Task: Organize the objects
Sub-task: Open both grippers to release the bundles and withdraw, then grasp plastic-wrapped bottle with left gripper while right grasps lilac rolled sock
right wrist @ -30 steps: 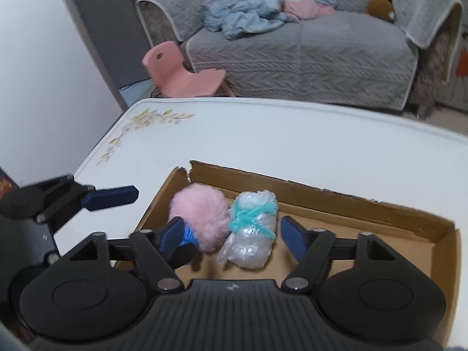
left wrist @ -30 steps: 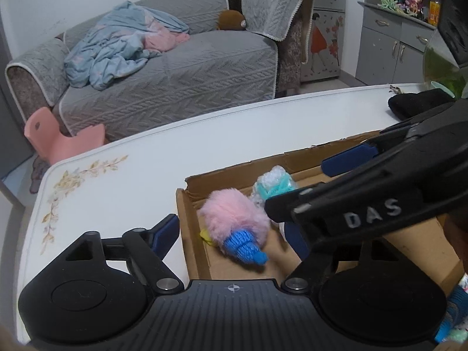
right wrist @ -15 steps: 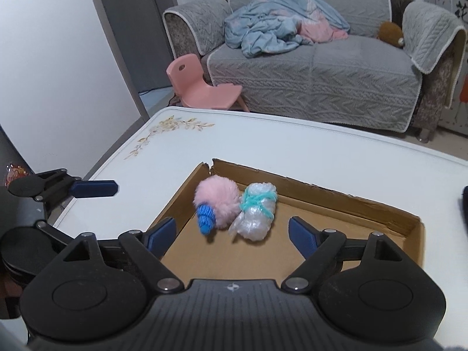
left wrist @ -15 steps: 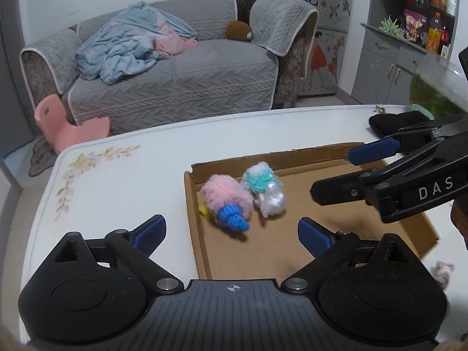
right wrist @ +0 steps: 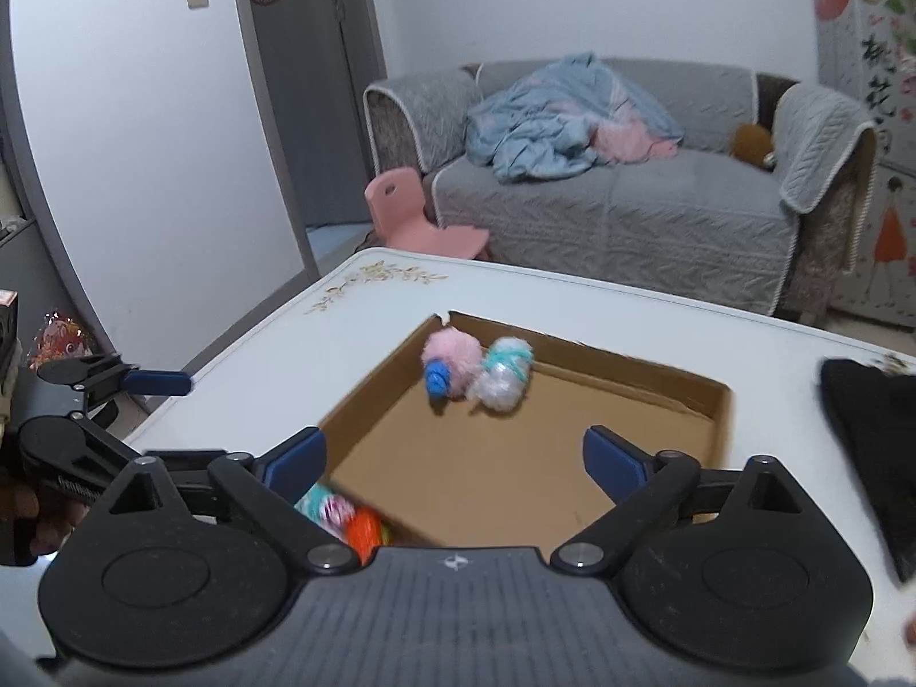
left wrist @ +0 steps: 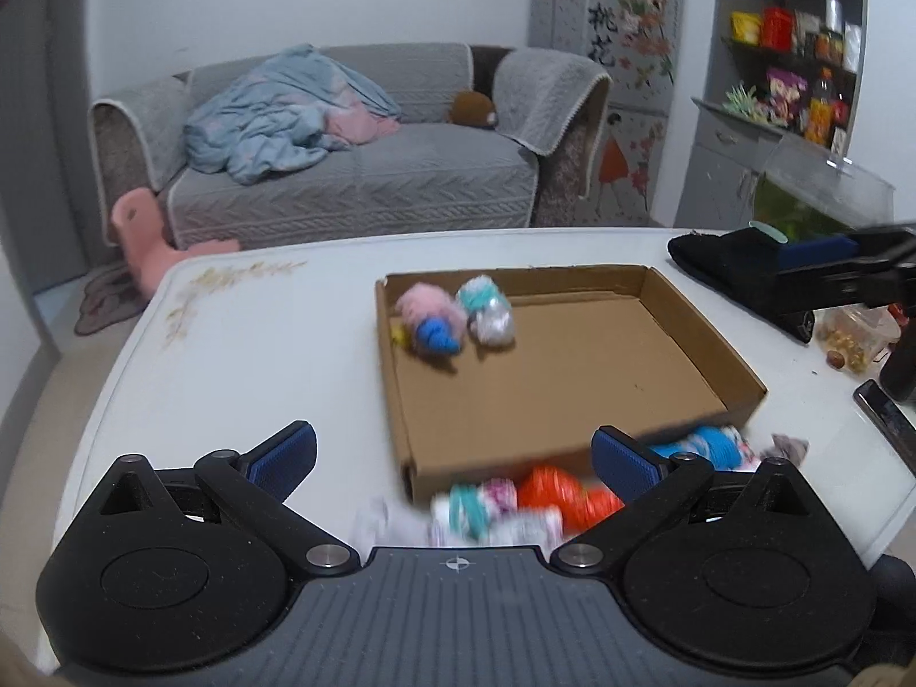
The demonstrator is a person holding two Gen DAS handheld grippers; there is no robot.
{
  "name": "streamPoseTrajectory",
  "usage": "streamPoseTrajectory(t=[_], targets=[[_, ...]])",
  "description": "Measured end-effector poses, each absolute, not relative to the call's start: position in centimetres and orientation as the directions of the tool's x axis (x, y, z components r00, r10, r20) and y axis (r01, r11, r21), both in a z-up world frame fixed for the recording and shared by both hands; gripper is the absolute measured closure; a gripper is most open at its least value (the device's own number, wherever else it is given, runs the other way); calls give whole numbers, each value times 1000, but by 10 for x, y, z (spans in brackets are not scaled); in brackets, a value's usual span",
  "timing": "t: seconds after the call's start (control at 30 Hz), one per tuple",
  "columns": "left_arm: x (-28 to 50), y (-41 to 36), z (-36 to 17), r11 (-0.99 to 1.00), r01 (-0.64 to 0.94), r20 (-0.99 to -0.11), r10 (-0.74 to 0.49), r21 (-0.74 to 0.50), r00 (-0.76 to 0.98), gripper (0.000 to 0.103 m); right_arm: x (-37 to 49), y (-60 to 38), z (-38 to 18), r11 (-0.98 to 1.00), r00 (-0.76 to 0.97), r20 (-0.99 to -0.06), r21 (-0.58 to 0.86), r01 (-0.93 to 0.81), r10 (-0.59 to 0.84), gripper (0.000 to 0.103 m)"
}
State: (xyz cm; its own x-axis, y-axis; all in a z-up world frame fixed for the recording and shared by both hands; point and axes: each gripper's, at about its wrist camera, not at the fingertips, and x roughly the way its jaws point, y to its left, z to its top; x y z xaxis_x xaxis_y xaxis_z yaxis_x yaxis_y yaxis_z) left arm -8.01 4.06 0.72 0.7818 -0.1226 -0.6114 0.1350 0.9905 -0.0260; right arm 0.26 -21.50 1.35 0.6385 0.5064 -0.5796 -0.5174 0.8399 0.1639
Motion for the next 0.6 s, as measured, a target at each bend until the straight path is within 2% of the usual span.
streamPoseTrajectory(t=[0.2, 0.37, 0.47, 0.6], targets=[[-133, 28, -35, 995, 102, -571, -83, 1, 817, 1, -29, -257, -39, 902, 692, -593, 156, -403, 412, 2], [-139, 12, -72, 994, 107, -611, -96, -19, 786, 1, -20, -265, -85, 927, 675, -640, 196, -319, 368, 4], [-137, 3, -86, 995, 103, -617, -71, 16, 784, 1, -10, -262, -97, 939, 686, -644, 175, -297, 337, 4], [-130, -3, -96, 994, 105, -622, -71, 18, 780, 1, 1, -265, -108, 937, 674, -653, 215, -274, 347, 5]])
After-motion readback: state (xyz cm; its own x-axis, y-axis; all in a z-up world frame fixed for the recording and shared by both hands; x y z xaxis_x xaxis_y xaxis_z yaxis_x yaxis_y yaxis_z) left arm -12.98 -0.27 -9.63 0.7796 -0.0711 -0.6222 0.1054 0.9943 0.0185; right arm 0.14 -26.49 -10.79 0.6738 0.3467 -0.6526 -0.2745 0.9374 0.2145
